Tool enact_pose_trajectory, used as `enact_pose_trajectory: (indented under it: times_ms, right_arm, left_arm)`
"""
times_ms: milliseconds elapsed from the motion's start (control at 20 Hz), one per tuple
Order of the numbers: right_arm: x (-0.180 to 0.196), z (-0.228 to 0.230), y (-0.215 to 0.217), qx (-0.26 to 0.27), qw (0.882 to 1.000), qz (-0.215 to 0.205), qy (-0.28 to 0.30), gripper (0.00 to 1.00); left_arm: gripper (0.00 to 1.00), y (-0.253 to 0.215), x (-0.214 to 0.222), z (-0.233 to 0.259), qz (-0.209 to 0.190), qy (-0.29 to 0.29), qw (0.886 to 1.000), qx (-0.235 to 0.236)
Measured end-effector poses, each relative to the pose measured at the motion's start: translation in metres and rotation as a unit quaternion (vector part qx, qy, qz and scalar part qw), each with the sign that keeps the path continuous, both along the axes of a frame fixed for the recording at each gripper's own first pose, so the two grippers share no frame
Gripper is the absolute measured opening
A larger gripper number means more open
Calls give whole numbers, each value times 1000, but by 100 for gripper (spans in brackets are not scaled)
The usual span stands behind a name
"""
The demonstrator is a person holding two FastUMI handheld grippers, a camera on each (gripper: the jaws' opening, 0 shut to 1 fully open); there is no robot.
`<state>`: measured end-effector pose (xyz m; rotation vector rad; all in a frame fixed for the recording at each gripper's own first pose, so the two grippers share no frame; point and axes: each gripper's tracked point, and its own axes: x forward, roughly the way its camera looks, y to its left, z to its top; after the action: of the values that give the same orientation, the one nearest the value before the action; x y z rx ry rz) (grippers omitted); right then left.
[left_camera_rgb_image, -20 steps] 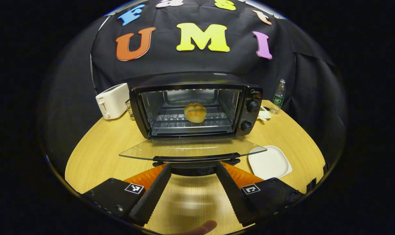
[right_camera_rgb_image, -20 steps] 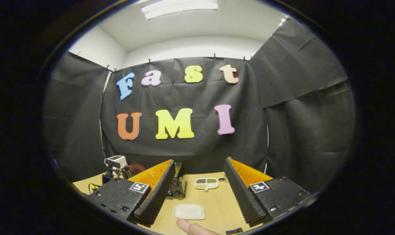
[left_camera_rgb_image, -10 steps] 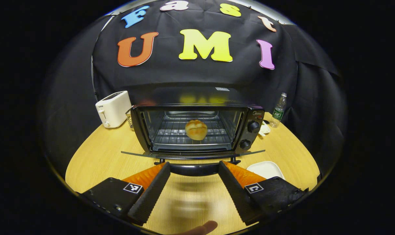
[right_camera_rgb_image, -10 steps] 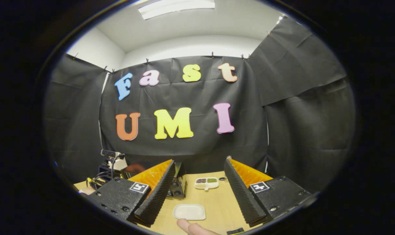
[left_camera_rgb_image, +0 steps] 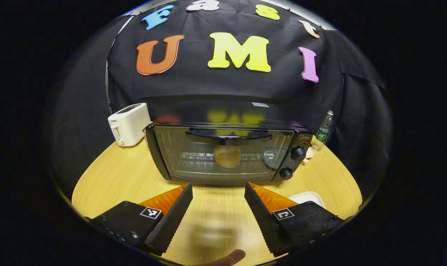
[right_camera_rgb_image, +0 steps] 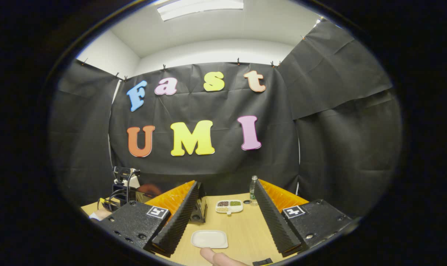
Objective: Open the electric oven with the left hand, put the food in, and close the electric oven.
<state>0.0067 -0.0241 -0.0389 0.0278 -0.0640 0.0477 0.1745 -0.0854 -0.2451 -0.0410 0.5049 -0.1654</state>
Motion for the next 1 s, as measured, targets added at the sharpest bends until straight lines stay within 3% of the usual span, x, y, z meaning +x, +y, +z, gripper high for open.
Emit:
enact_pose_trajectory:
  times_ms: [150, 200, 600, 800, 850, 900, 1000]
  right_arm:
    - [-4, 1, -1, 0, 1000, -3, 0, 97]
    - [-6, 2, 1, -2, 1000, -2, 0, 94]
    - [-27, 12, 10, -11, 1000, 2, -11, 94]
    - [-38, 15, 10, -10, 1000, 2, -12, 97]
    - [-41, 15, 10, -9, 1000, 3, -11, 93]
    - [-43, 16, 10, -3, 1000, 3, -11, 97]
    - [-46, 13, 10, 5, 1000, 5, -6, 94]
  left_arm:
    - [93, 1, -9, 16, -2, -17, 1000, -1]
    - [93, 1, -13, 21, -3, -22, 1000, -3]
    - [93, 5, -46, 64, -8, -57, 998, -12]
    - [94, 13, -71, 100, -4, -95, 995, -19]
    - [94, 15, -79, 111, -4, -107, 994, -20]
    - [94, 16, -86, 122, -3, -120, 993, -20]
    - [93, 23, -103, 144, 2, -150, 988, -21]
